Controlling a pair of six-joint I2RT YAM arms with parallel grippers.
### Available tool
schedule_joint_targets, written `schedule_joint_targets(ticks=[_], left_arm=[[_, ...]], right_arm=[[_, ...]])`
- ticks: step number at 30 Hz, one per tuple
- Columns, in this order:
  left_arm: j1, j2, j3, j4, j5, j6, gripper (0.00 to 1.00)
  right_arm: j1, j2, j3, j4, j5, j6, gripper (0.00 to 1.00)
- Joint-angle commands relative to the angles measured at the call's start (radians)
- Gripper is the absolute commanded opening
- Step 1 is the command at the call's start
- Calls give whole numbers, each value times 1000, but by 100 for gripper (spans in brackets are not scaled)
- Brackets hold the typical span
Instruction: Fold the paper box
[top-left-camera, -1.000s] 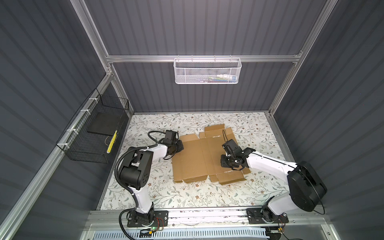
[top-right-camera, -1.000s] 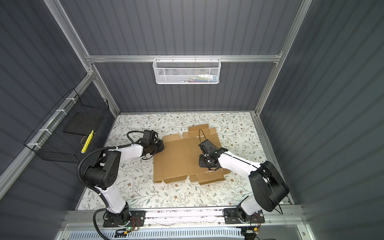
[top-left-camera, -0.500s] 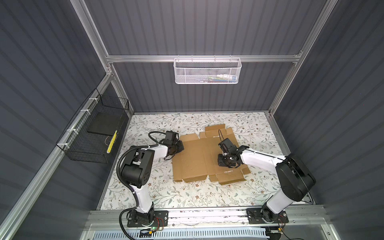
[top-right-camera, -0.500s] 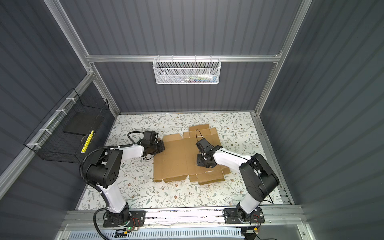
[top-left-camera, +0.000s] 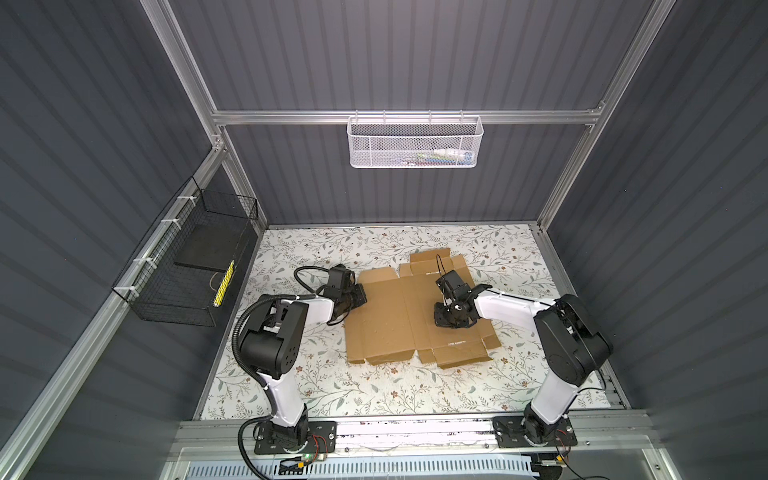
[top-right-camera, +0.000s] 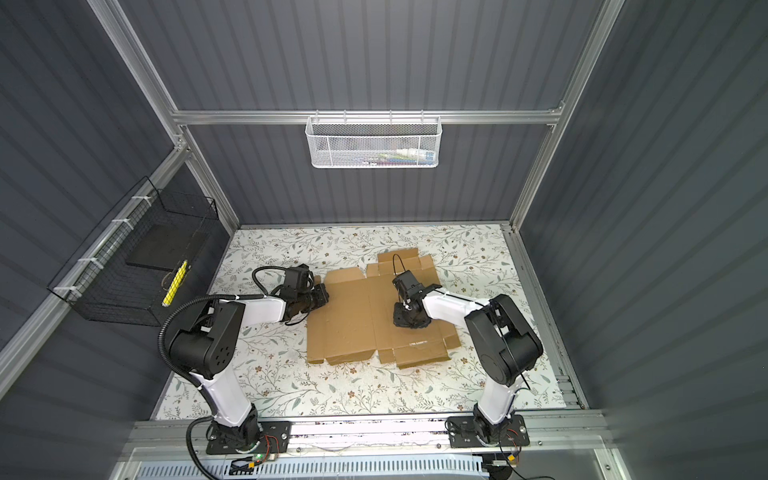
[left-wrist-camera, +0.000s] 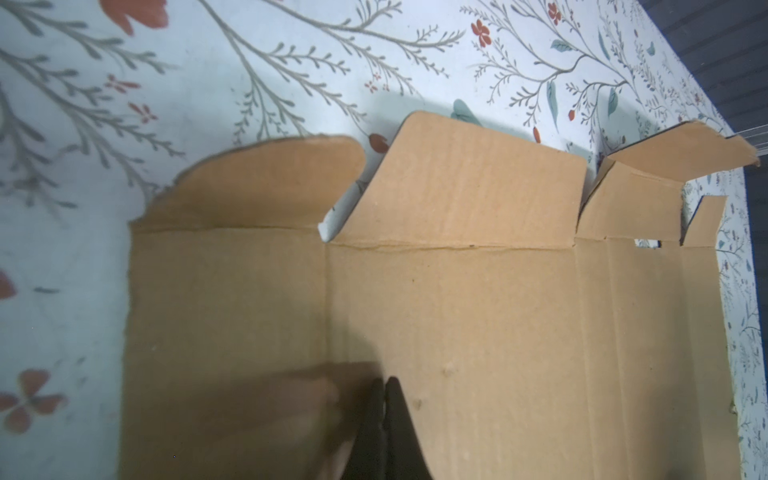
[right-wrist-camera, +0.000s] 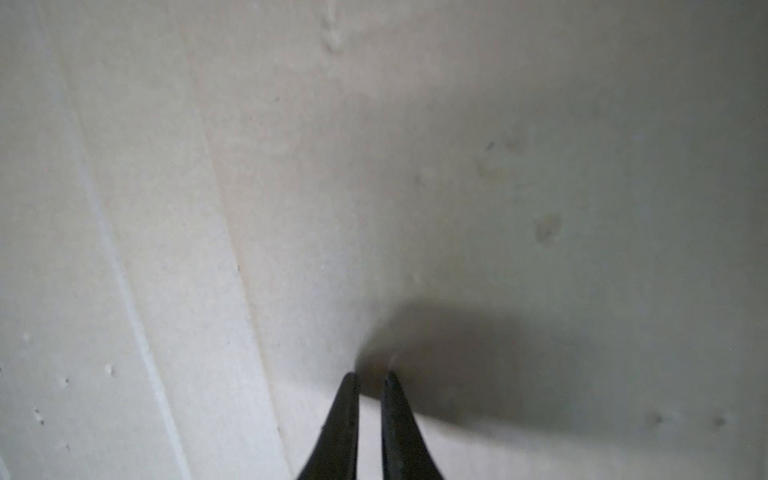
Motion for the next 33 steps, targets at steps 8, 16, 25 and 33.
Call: schedule_joint_targets(ticks=[8,16,25,33], left_arm=[[-7,-31,-154,-28,60,-79,0],[-46,-122,-191,-68,51,-91,0],[-48,-247,-122,-206,-1,-33,0],[-13,-175,24,-262,-31,39,0]], right_arm=[[-35,156,165,-35,-24,-86,15],[-36,191,262,-66,-27,-124,16],[-31,19,170,-77,-3,-115,17],[-20,-162,-5,-61,19,-62,18]])
